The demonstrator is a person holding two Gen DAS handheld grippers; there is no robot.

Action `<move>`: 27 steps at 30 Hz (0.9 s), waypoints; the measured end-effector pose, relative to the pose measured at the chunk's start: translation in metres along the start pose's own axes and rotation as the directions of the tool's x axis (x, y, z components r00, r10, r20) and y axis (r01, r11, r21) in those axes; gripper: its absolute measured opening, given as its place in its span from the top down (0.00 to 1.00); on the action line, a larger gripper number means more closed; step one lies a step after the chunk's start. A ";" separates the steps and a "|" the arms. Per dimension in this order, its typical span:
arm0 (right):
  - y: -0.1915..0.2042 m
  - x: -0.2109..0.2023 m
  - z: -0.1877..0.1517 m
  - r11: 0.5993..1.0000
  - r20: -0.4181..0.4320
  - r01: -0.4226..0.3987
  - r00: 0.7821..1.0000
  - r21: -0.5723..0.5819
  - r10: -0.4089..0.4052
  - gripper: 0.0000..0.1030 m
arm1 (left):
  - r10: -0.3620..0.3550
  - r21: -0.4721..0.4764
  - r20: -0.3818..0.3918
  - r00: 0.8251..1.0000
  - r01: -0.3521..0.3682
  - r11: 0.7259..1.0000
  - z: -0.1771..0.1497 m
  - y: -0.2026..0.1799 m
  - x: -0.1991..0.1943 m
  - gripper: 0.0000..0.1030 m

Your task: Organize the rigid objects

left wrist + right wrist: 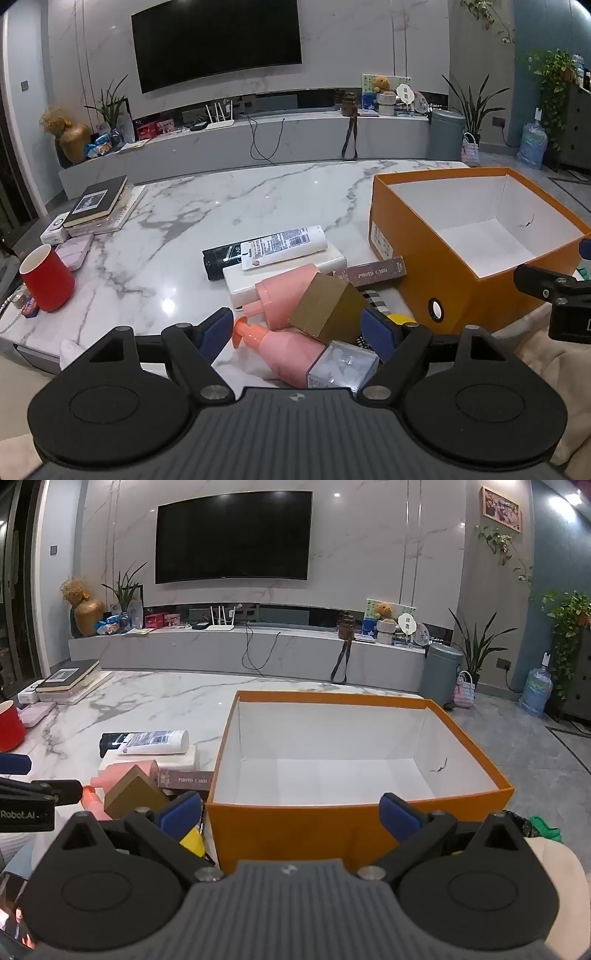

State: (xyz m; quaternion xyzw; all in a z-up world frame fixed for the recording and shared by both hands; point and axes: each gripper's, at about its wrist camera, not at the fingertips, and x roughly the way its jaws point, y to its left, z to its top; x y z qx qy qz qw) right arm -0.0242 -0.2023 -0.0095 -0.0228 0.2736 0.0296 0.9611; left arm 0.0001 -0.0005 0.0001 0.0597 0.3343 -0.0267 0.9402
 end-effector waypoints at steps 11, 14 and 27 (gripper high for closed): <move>-0.006 0.001 0.004 1.000 -0.005 -0.002 1.000 0.007 0.002 0.02 | -0.008 -0.011 0.007 1.000 0.008 1.000 0.001 0.001 0.000 0.10; -0.010 -0.004 0.004 1.000 -0.004 -0.002 1.000 0.011 0.002 0.02 | -0.007 -0.012 0.007 1.000 0.007 1.000 0.001 0.001 0.001 0.10; -0.002 0.000 0.000 1.000 -0.006 0.010 1.000 0.013 -0.010 0.02 | -0.009 -0.011 0.004 1.000 0.009 1.000 -0.001 -0.001 0.003 0.11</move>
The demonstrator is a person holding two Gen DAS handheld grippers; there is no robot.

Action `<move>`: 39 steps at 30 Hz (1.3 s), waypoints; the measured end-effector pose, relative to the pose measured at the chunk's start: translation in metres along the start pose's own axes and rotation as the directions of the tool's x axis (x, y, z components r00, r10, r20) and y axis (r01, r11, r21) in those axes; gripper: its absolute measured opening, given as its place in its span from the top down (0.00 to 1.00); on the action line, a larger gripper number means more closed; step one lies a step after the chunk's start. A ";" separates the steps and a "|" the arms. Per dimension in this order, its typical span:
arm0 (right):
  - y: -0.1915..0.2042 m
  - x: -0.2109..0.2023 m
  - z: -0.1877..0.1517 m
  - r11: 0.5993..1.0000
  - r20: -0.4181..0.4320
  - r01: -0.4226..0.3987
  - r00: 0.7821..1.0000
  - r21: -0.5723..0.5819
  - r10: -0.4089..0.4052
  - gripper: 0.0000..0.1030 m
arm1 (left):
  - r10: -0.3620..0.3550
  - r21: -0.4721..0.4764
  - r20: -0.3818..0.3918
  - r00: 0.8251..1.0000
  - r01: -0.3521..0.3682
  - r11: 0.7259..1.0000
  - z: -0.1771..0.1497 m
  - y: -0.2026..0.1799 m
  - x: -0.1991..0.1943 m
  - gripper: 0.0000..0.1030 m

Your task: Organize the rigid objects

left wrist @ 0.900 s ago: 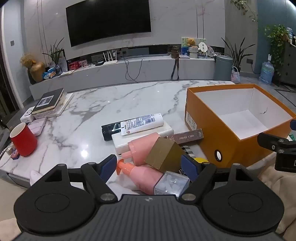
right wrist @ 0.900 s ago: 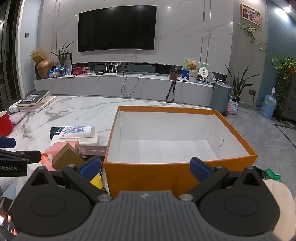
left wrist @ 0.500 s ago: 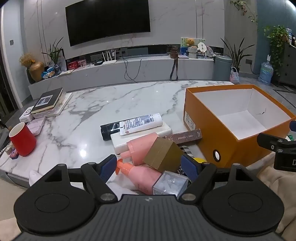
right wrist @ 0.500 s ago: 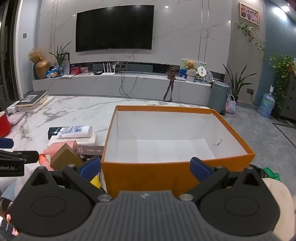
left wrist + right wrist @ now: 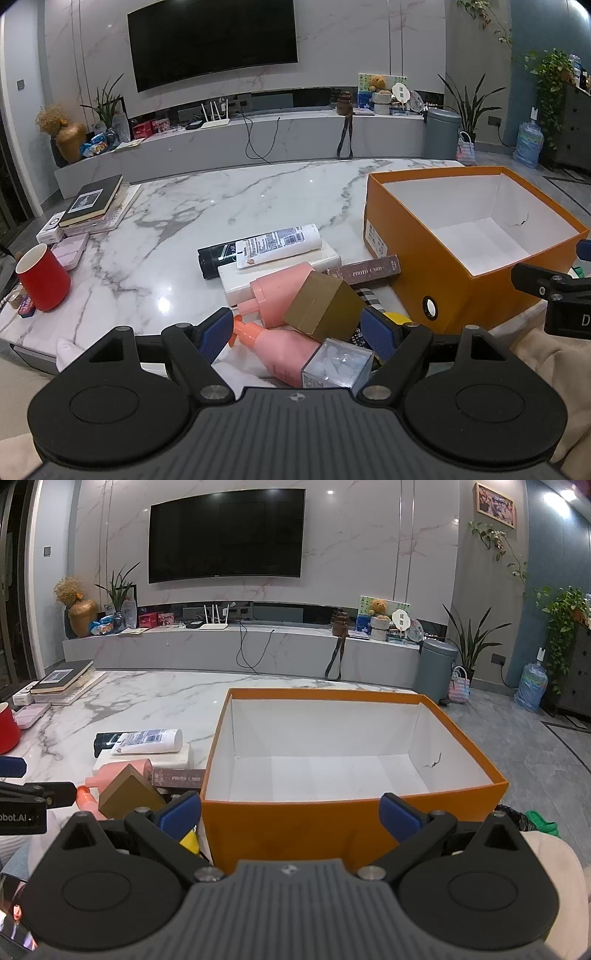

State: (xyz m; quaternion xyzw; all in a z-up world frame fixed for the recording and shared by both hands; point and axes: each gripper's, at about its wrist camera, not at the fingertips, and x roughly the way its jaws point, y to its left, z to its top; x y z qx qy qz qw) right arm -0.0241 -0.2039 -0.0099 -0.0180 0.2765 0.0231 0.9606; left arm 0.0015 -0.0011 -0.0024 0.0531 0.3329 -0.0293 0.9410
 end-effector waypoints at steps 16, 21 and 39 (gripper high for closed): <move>-0.001 0.003 -0.001 1.000 -0.011 0.004 1.000 0.009 -0.004 0.02 | -0.010 0.007 -0.005 1.000 0.010 1.000 -0.002 -0.006 -0.003 0.11; -0.001 0.003 -0.001 1.000 -0.011 0.006 1.000 0.012 -0.006 0.02 | -0.009 0.008 -0.005 1.000 0.009 1.000 -0.003 -0.007 -0.003 0.11; 0.001 0.010 0.001 0.999 -0.053 -0.045 0.998 0.015 0.046 0.02 | -0.029 -0.002 -0.025 0.999 0.029 1.000 0.004 0.012 -0.002 0.18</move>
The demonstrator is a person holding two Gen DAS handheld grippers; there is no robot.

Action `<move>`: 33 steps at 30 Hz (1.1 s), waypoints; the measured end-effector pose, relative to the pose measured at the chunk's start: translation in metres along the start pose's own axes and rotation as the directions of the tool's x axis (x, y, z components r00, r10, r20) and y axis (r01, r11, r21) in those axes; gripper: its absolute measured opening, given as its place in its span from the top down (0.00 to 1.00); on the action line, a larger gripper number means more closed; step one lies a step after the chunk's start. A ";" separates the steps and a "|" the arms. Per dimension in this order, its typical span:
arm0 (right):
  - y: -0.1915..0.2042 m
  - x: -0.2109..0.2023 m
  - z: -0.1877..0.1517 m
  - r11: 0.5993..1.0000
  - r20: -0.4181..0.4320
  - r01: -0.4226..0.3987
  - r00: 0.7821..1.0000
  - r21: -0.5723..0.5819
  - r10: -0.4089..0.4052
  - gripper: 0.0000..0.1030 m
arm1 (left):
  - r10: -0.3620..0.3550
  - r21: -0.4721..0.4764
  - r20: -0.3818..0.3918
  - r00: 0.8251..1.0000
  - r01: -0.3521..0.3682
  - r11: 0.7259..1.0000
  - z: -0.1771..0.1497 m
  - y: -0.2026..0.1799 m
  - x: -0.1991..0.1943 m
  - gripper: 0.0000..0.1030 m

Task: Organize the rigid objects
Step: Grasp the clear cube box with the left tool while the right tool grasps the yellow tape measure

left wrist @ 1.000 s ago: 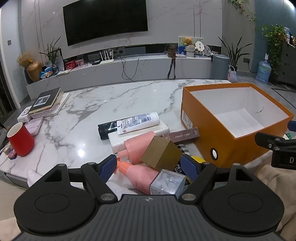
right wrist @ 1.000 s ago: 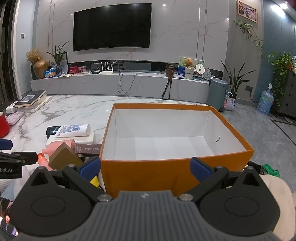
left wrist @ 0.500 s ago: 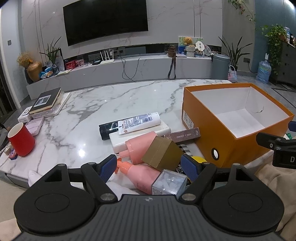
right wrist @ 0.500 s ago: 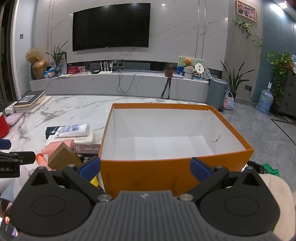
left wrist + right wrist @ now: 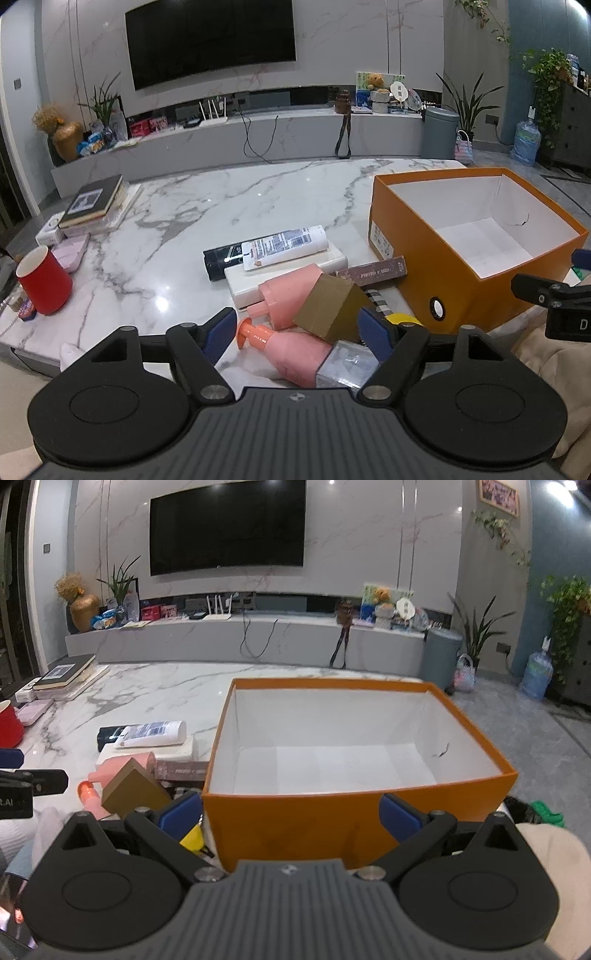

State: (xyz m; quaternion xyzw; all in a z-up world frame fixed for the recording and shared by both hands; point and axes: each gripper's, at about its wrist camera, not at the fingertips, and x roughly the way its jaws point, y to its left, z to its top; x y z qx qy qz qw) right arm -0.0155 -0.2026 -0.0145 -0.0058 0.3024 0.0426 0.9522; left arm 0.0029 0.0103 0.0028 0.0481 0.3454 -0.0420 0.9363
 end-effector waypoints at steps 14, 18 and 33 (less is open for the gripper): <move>0.033 0.027 -0.009 0.966 -0.167 -0.257 0.954 -0.029 0.249 0.34 | -0.267 0.040 -0.157 0.951 0.276 0.960 -0.015 0.018 0.035 0.26; 0.039 0.039 -0.012 0.956 -0.211 -0.292 0.936 -0.020 0.282 0.35 | -0.287 0.062 -0.175 0.942 0.302 0.951 -0.019 0.017 0.047 0.25; 0.043 0.074 -0.020 0.934 -0.285 -0.350 0.890 0.073 0.356 0.42 | -0.321 0.066 -0.251 0.913 0.347 0.936 -0.022 0.015 0.077 0.29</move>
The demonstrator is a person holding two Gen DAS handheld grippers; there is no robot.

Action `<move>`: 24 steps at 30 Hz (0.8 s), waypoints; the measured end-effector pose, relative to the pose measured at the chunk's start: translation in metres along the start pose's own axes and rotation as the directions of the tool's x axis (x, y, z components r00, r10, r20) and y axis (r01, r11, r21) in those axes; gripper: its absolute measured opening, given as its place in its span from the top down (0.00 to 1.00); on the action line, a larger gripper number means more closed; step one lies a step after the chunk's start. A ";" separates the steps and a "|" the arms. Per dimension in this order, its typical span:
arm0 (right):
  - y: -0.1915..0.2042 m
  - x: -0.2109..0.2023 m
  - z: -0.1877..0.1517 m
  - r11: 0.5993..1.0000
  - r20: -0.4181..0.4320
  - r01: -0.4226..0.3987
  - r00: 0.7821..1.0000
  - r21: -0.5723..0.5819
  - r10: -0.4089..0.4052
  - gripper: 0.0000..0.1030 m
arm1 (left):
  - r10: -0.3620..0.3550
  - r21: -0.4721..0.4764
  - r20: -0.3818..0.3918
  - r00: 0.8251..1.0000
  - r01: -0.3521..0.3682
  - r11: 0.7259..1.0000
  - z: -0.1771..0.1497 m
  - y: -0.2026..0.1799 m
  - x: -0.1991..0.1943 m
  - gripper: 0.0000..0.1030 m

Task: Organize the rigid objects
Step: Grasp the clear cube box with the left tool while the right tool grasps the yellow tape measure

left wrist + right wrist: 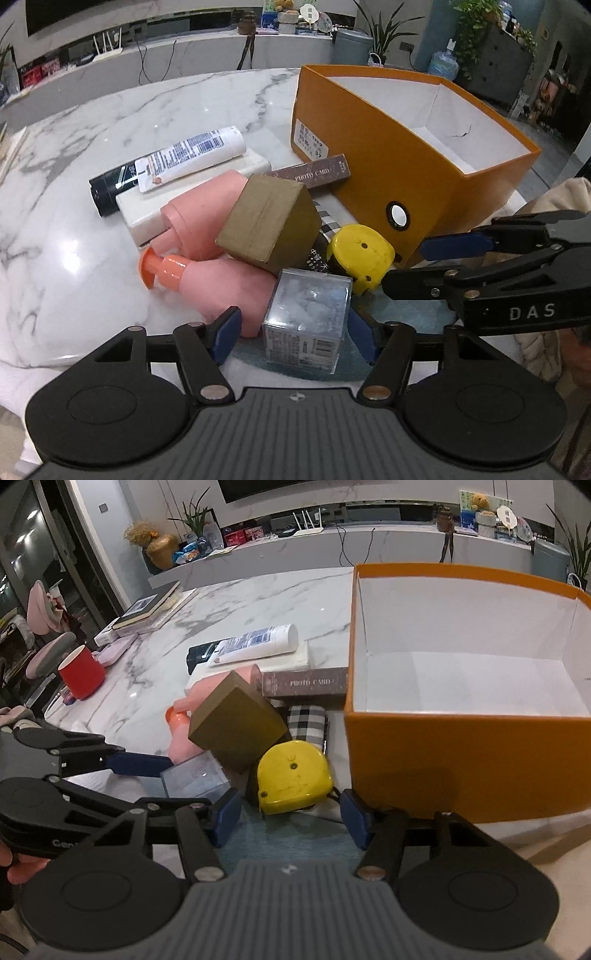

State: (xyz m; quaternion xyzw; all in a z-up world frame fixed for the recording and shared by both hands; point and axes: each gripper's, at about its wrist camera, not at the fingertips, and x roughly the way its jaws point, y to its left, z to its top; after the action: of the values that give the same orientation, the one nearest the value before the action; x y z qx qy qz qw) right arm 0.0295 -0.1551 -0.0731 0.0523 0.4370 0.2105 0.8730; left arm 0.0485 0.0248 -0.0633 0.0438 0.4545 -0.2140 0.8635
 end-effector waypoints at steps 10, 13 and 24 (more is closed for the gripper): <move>-0.005 0.012 0.002 0.996 -0.042 -0.008 0.999 0.085 0.012 0.38 | -0.032 -0.010 0.001 0.999 0.032 0.999 0.000 0.004 -0.004 0.42; -0.008 0.017 0.003 0.991 -0.061 -0.021 0.998 0.136 0.029 0.32 | -0.013 0.008 0.000 1.000 0.013 1.000 0.000 0.003 -0.003 0.35; -0.015 0.022 0.003 0.980 -0.069 -0.034 0.996 0.196 0.049 0.32 | -0.007 0.061 0.013 1.000 0.006 0.998 -0.002 0.002 -0.001 0.21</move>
State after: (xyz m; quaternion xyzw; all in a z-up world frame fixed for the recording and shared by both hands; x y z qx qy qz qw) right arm 0.0486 -0.1597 -0.0917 0.1385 0.4861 0.1867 0.8424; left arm 0.0468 0.0275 -0.0639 0.0674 0.4419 -0.2309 0.8642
